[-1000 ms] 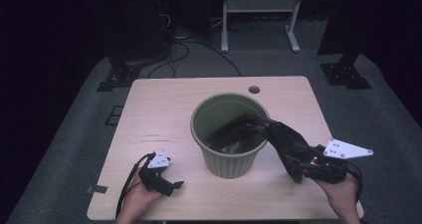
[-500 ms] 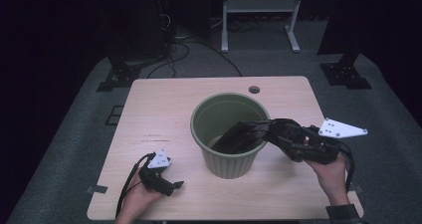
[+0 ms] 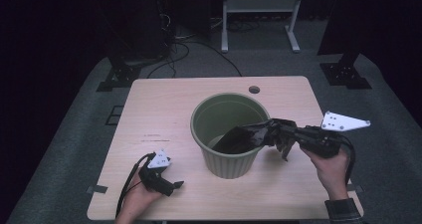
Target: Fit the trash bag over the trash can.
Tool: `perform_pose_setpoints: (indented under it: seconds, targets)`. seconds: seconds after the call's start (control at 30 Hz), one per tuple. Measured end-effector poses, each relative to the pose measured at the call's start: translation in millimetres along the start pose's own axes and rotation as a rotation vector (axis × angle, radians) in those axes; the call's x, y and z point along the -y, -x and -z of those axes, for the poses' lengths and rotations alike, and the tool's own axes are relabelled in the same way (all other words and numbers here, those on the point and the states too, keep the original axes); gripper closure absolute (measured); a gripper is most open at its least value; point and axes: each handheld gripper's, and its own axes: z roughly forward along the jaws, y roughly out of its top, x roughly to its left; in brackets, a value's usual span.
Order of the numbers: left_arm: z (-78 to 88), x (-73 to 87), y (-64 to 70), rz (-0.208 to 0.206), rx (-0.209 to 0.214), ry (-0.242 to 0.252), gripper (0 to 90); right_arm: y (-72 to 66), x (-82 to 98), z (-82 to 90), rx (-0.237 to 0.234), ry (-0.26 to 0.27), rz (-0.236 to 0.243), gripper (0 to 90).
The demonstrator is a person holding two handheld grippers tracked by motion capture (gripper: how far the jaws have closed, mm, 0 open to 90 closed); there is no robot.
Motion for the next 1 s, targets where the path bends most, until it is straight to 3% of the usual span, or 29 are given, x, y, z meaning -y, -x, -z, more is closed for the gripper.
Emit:
perform_pose_setpoints:
  seconds: [0.2, 0.47, 0.77, 0.93, 1.0]
  targets:
    - [3.0, -0.2, -2.7, 0.023, 0.024, 0.014, 0.0, -2.5, -28.5, -5.7, -0.019, 0.031, 0.022, 89.5]
    - [26.4, -17.0, -5.4, 0.056, 0.067, 0.130, 0.0, -4.9, -50.1, -35.1, -0.035, 0.000, 0.031, 89.6]
    - [59.6, -55.0, 1.9, 0.025, 0.138, 0.274, 0.0, -10.7, -58.7, -72.7, -0.075, -0.113, 0.034, 89.7]
    - [73.8, -78.6, 9.7, -0.018, 0.157, 0.331, 0.0, -16.8, -58.9, -85.7, -0.100, -0.143, 0.043, 89.6]
    - [79.2, -88.3, 11.9, -0.045, 0.177, 0.355, 3.8, -18.1, -58.6, -89.5, -0.108, -0.145, 0.046, 89.7]
